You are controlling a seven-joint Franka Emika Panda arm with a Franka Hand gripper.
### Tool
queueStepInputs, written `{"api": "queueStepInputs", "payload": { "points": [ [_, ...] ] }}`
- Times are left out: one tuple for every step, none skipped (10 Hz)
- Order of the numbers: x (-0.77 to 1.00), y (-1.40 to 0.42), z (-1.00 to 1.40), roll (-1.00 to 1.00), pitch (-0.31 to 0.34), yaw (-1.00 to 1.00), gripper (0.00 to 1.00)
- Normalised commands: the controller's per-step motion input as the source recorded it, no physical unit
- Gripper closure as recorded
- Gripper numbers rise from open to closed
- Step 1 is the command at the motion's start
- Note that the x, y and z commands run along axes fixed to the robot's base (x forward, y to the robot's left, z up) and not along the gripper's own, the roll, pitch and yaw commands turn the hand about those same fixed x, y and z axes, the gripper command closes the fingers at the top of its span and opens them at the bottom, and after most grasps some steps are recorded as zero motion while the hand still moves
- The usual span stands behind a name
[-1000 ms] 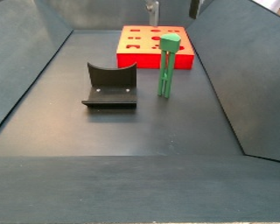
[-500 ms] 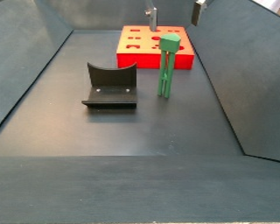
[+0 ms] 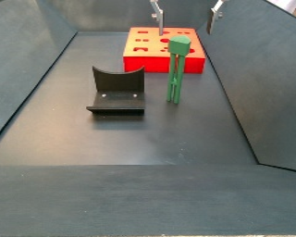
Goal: Pick up the 3 prong object. Move up. Move to above the board. Insert the 3 prong object.
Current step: Pick up the 3 prong object.
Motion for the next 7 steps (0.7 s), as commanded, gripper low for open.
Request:
{"api": "queueStepInputs", "payload": {
  "points": [
    [0.0,0.0,-0.16,0.0,-0.016,-1.0,0.0],
    [0.0,0.0,-0.16,0.0,-0.014,-1.0,0.0],
    [0.0,0.0,-0.16,0.0,-0.016,-1.0,0.0],
    [0.0,0.0,-0.24,0.0,-0.004,-1.0,0.0],
    [0.0,0.0,-0.3,0.0,0.0,-1.0,0.0],
    [0.0,0.0,-0.38,0.0,0.0,-1.0,0.0],
    [-0.13,0.0,-0.39,0.0,0.0,-0.93,0.0]
  ]
}}
